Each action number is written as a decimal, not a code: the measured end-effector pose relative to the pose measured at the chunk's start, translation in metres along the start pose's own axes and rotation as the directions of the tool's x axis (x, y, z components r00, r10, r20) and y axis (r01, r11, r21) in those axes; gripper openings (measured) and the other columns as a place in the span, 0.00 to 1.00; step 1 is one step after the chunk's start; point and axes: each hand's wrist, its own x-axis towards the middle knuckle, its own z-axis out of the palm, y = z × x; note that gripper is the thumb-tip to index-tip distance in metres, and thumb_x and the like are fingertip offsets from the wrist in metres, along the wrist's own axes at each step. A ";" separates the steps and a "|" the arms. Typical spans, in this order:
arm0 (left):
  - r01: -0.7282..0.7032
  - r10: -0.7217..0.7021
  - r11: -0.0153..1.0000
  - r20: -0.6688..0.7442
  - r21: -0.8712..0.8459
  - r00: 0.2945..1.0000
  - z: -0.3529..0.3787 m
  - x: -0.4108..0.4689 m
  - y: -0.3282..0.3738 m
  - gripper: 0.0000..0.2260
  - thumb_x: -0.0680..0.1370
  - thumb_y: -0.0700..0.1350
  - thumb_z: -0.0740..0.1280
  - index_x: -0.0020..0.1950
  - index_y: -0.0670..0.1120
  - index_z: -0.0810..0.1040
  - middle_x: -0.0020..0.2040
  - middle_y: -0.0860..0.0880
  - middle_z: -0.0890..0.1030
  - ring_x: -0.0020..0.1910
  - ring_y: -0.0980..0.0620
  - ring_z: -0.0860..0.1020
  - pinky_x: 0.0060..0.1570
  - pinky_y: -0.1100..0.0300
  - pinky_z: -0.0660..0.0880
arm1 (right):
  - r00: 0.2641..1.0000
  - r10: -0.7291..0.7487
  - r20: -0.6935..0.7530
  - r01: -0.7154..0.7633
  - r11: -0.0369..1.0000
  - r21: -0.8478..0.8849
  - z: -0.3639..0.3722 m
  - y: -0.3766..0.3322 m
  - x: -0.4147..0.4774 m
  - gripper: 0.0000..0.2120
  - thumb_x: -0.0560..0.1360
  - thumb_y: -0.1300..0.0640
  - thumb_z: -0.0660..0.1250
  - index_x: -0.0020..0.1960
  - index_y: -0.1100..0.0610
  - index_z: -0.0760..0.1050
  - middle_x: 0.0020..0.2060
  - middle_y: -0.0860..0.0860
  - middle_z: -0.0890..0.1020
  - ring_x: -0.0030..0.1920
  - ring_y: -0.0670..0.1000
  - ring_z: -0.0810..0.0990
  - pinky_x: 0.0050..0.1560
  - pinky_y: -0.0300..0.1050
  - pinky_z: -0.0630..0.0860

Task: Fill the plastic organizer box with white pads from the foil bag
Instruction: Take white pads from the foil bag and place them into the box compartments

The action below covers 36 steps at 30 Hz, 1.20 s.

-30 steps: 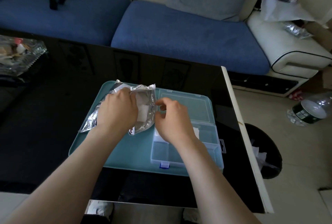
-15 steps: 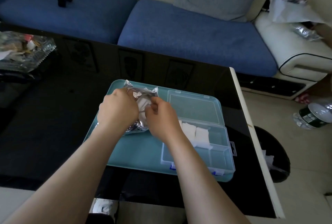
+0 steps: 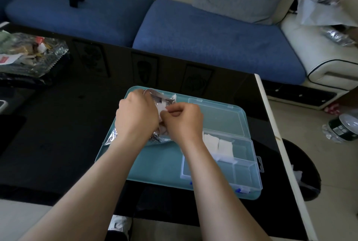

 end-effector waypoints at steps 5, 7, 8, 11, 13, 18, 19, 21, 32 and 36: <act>-0.017 0.018 0.997 0.004 -0.069 1.000 -0.010 -0.007 0.010 0.15 0.87 0.52 0.54 0.52 0.45 0.76 0.49 0.44 0.80 0.54 0.35 0.76 0.60 0.38 0.74 | 0.996 -0.043 -0.076 0.050 0.994 0.095 -0.017 -0.011 0.002 0.03 0.69 0.58 0.75 0.42 0.52 0.83 0.33 0.47 0.85 0.34 0.43 0.82 0.35 0.36 0.79; 0.058 -0.052 0.992 0.049 -0.115 0.997 -0.014 -0.008 0.016 0.14 0.86 0.54 0.55 0.49 0.50 0.76 0.46 0.50 0.79 0.55 0.38 0.77 0.65 0.34 0.72 | 0.994 -0.105 -0.042 0.107 0.993 0.043 -0.023 -0.007 0.002 0.05 0.69 0.60 0.74 0.44 0.52 0.81 0.36 0.48 0.83 0.35 0.45 0.80 0.34 0.33 0.75; 0.108 -0.097 0.982 0.080 -0.153 0.992 -0.016 -0.008 0.018 0.13 0.84 0.54 0.56 0.46 0.53 0.77 0.45 0.51 0.79 0.56 0.38 0.78 0.66 0.31 0.71 | 0.987 -0.158 -0.004 0.158 0.987 -0.024 -0.025 -0.003 0.003 0.07 0.70 0.62 0.73 0.45 0.52 0.81 0.38 0.48 0.82 0.36 0.45 0.79 0.33 0.32 0.73; 0.212 -0.177 0.940 0.150 -0.266 0.973 -0.019 -0.008 0.021 0.12 0.73 0.55 0.59 0.40 0.54 0.82 0.39 0.52 0.82 0.55 0.36 0.82 0.69 0.27 0.69 | 0.951 -0.266 0.157 0.293 0.939 -0.183 -0.026 0.008 0.004 0.14 0.73 0.66 0.70 0.51 0.50 0.84 0.41 0.44 0.82 0.36 0.40 0.78 0.37 0.28 0.71; 0.237 -0.191 0.929 0.183 -0.283 0.964 -0.020 -0.008 0.021 0.13 0.68 0.55 0.60 0.41 0.56 0.84 0.38 0.52 0.83 0.54 0.37 0.82 0.70 0.27 0.69 | 0.903 -0.325 0.280 0.394 0.888 -0.238 -0.023 0.010 0.004 0.16 0.74 0.62 0.71 0.58 0.46 0.85 0.47 0.44 0.83 0.43 0.38 0.80 0.46 0.31 0.76; 0.261 -0.193 0.922 0.245 -0.286 0.950 -0.016 -0.010 0.022 0.16 0.66 0.53 0.58 0.44 0.54 0.83 0.40 0.51 0.83 0.57 0.37 0.82 0.72 0.27 0.66 | 0.747 -0.319 0.583 0.495 0.853 -0.167 -0.028 0.000 -0.003 0.19 0.78 0.65 0.64 0.63 0.47 0.79 0.55 0.46 0.82 0.53 0.48 0.81 0.44 0.32 0.74; 0.254 -0.187 0.924 0.242 -0.284 0.952 -0.015 -0.010 0.022 0.15 0.66 0.53 0.58 0.43 0.53 0.83 0.39 0.51 0.82 0.57 0.36 0.81 0.72 0.27 0.66 | 0.743 -0.317 0.589 0.511 0.838 -0.194 -0.027 0.002 -0.004 0.18 0.78 0.65 0.63 0.61 0.48 0.80 0.52 0.47 0.82 0.51 0.50 0.81 0.42 0.36 0.74; 0.244 -0.179 0.930 0.240 -0.276 0.954 -0.014 -0.011 0.023 0.14 0.69 0.53 0.57 0.42 0.52 0.81 0.39 0.50 0.81 0.58 0.36 0.80 0.72 0.27 0.65 | 0.778 -0.323 0.539 0.524 0.807 -0.272 -0.023 0.005 -0.005 0.17 0.77 0.63 0.64 0.57 0.46 0.83 0.44 0.49 0.81 0.48 0.53 0.80 0.42 0.42 0.70; 0.207 -0.185 0.968 0.154 -0.144 0.971 -0.009 -0.010 0.024 0.12 0.82 0.47 0.56 0.61 0.51 0.77 0.63 0.46 0.78 0.67 0.39 0.73 0.79 0.32 0.49 | 0.929 -0.279 0.243 0.350 0.877 -0.329 -0.021 0.010 -0.001 0.08 0.77 0.56 0.70 0.41 0.54 0.86 0.35 0.55 0.81 0.35 0.54 0.77 0.35 0.48 0.73; 0.145 -0.127 0.972 0.107 -0.187 0.986 -0.009 -0.009 0.021 0.12 0.81 0.48 0.60 0.64 0.51 0.73 0.59 0.52 0.79 0.67 0.41 0.74 0.78 0.33 0.54 | 0.963 -0.230 0.138 0.256 0.942 -0.218 -0.028 0.011 0.005 0.07 0.78 0.55 0.71 0.44 0.56 0.83 0.35 0.55 0.82 0.39 0.55 0.79 0.36 0.46 0.72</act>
